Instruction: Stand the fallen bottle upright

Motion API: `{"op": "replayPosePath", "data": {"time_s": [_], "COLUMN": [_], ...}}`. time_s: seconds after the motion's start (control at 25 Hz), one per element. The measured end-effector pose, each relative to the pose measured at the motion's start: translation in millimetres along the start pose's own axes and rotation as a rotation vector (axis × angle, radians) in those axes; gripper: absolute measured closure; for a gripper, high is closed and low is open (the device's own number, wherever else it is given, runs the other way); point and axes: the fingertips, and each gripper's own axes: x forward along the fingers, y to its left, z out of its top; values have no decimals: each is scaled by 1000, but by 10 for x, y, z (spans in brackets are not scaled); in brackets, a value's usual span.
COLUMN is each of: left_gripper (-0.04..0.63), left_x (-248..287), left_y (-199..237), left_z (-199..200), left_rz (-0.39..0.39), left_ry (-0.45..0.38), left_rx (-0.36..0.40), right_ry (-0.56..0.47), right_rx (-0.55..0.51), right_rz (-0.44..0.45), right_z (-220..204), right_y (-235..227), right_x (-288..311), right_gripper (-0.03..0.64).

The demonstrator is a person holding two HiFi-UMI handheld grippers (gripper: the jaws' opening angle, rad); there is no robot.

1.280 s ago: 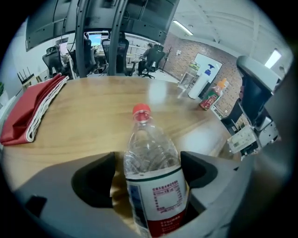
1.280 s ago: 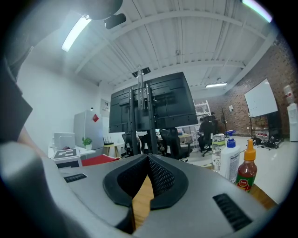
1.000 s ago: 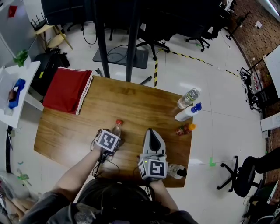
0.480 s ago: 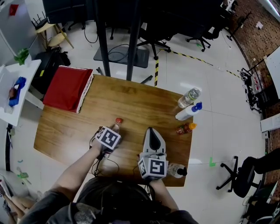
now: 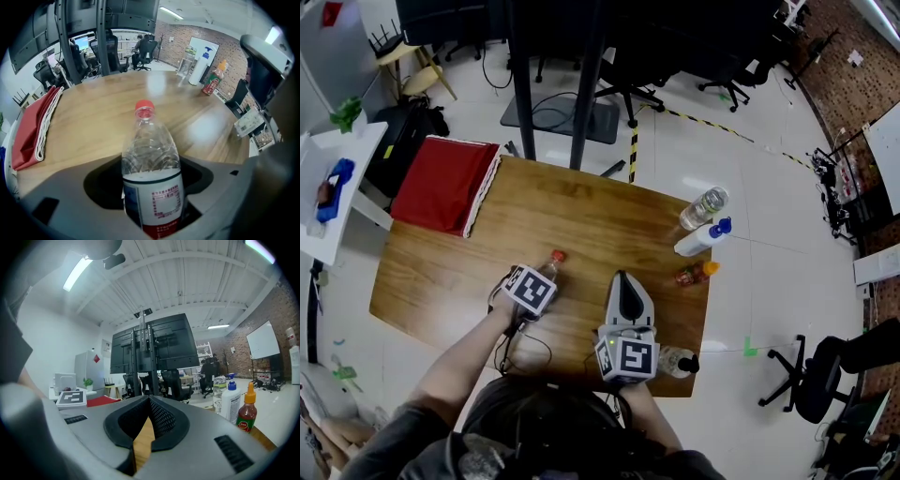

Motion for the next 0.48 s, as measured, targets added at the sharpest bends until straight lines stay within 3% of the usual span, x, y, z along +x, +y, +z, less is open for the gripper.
{"op": "replayPosePath", "data": {"time_s": [0.16, 0.48], "left_gripper": [236, 236], "left_x": [0, -229], "left_y": [-45, 10], "left_z": [-94, -59], "left_rz": [-32, -36], "left_ry": [36, -21], "left_rx": [-22, -26], "right_ry": [1, -9], "right_rx": [-1, -4], "right_rz": [-6, -5], "right_z": [14, 44], "right_y": [-11, 71], "right_x": [-25, -45], "right_gripper": [611, 611]}}
